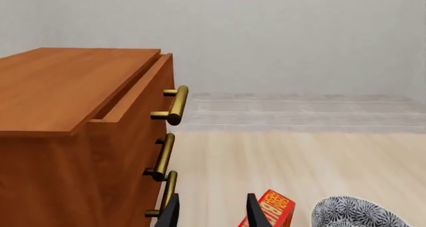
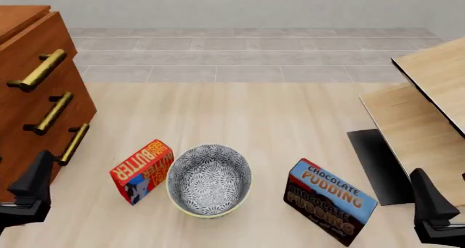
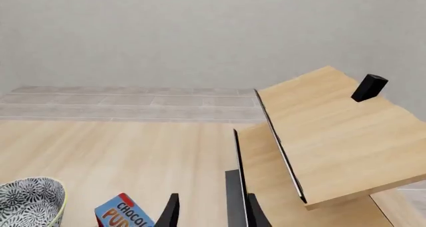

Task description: Close the top drawer of the cabinet and put the bowl on top of it.

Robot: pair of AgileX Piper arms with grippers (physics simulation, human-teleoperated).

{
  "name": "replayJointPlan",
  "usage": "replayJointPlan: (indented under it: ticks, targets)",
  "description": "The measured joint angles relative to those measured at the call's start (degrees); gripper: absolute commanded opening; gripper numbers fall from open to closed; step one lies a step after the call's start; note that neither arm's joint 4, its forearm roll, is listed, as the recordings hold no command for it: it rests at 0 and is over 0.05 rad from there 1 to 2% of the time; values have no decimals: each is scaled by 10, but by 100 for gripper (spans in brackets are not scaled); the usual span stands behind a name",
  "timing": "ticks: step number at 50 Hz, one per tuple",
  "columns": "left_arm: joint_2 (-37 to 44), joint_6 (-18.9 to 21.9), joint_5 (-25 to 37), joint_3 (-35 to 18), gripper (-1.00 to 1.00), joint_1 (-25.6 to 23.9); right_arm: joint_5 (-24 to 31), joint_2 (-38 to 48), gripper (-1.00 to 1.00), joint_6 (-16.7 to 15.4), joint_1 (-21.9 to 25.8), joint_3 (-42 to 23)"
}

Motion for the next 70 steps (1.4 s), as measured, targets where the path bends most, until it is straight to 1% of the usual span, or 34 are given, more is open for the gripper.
replayJointPlan:
  ticks: [10,20,27,35,49,70]
  targets:
    - [93,-9,-66,-20,100,-10,0,1,100,-1,1,0]
    - [198,-27,-118,-61,100,-28,1,0,100,-2,3,-1]
    - [267,-39,-144,-94,100,-38,0,0,100,-1,3,-1]
    - [324,-43,-157,-133,100,-41,0,0,100,1,3,-1]
    - [388,-49,-168,-183,100,-36,0,-1,100,7,2,-1]
    - [443,-56,-188,-214,100,-8,1,-3,100,12,-1,-2]
